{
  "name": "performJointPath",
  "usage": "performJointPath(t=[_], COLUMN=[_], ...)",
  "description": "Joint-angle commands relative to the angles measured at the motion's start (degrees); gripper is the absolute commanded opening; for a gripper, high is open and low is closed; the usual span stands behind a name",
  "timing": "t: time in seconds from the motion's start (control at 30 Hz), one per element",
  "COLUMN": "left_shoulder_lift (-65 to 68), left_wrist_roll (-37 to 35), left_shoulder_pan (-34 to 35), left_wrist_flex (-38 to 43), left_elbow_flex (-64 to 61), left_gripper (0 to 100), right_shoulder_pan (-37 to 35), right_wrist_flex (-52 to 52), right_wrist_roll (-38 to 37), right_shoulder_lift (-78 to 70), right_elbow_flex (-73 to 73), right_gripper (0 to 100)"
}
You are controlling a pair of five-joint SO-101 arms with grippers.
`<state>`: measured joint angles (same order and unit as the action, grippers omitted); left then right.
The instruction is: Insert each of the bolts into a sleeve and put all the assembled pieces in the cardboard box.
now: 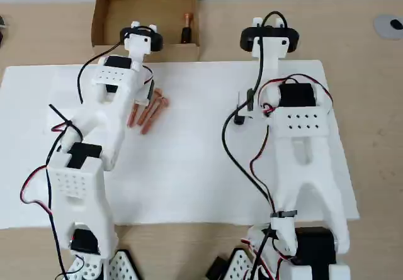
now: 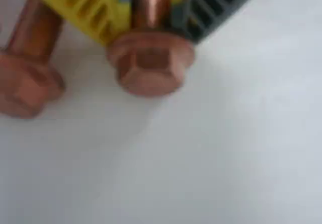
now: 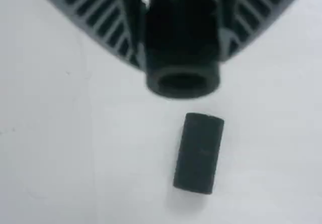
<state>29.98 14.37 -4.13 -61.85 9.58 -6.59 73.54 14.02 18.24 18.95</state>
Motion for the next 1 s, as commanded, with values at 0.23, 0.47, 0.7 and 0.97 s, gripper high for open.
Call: performJointPath(t=[0.23, 0.47, 0.7, 0.97], left_shoulder_lift=[-26.5, -49.3, -72.7, -105.1], left_wrist_roll=[-11.5, -12.0, -11.6, -11.6], left_shoulder_pan=[1.2, -0.7, -1.5, -1.5], left_wrist_flex=[-1.5, -1.5, -1.5, 0.6], left_elbow_flex=[-2.5, -17.0, -34.6, -51.4], left_gripper=[1, 1, 1, 1], right_shoulder_pan=[-0.5, -5.0, -13.2, -22.6], right_wrist_flex=[-0.3, -2.0, -2.2, -6.2], right_wrist_roll=[-7.4, -14.1, -14.5, -7.3], right_shoulder_lift=[7.9, 20.8, 31.9, 48.9], right_elbow_flex=[-7.6, -8.3, 1.1, 17.0], right_gripper=[1.1, 1.1, 1.1, 1.1])
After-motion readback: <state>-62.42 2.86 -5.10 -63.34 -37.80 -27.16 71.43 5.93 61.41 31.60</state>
